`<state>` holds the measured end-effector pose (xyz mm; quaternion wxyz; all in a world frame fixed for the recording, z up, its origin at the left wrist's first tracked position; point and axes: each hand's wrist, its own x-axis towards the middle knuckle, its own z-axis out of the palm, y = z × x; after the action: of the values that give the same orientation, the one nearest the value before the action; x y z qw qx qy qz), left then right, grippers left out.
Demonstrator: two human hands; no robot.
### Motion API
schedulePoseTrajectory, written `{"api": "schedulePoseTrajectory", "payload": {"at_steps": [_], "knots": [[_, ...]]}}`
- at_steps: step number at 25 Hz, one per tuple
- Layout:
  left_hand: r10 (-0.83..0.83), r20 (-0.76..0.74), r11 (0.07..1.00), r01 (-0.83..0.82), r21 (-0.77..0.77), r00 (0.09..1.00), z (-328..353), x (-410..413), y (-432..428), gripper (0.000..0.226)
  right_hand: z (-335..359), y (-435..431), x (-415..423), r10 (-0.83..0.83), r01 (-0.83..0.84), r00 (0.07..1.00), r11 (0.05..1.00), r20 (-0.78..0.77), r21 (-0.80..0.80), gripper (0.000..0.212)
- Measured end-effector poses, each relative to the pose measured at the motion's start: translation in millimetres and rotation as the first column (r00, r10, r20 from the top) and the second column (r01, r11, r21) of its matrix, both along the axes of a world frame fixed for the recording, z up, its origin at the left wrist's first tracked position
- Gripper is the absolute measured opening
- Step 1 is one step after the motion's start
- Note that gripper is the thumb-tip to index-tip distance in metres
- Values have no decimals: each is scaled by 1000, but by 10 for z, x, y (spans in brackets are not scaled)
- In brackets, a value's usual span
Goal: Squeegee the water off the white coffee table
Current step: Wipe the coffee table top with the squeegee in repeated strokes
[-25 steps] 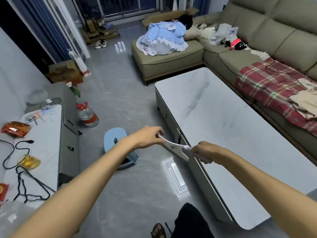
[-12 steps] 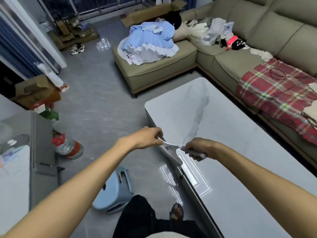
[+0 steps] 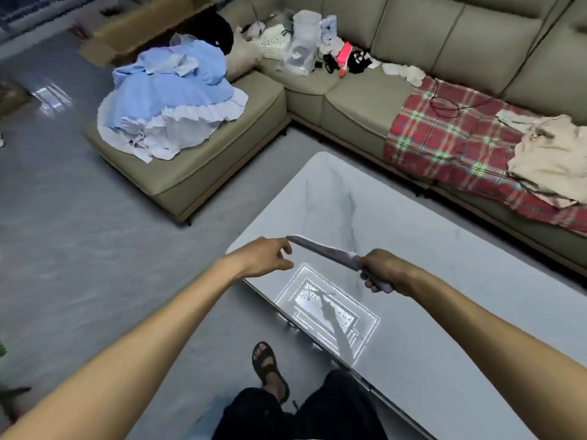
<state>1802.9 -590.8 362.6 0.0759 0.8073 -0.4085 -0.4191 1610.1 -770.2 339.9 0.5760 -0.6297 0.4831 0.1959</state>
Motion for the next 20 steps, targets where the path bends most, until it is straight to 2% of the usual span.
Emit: {"api": "schedulePoseTrajectory", "payload": {"at_steps": [2,5,8,11,15,17,20], "knots": [[-39,-16,999,39,9,999,-34,420,-262,37,46,-120,318,-94,94,995,996,20,-1,22],[-48,-78,998,50,24,996,-169,939,-712,36,-78,-416,732,-136,138,990,986,26,-93,34],[-31,-102,999,34,34,994,-460,1363,-1126,35,-449,-741,1121,-166,163,986,980,-15,-118,25],[-30,-88,998,34,46,996,-841,1749,-1468,36,-859,-1034,1486,-173,161,983,973,-61,-163,26],[-4,-21,1000,5,27,1000,-1602,2327,-1911,36,-1447,-1545,2042,-131,100,990,924,-59,-370,22],[2,7,1000,-2,7,1000,-2133,2559,-2097,29,-1799,-1762,2266,-40,-15,994,876,-105,-483,21],[-103,37,994,102,29,994,-3098,2858,-2405,28,-2435,-2098,2666,7,-113,984,793,-177,-598,31]]}}
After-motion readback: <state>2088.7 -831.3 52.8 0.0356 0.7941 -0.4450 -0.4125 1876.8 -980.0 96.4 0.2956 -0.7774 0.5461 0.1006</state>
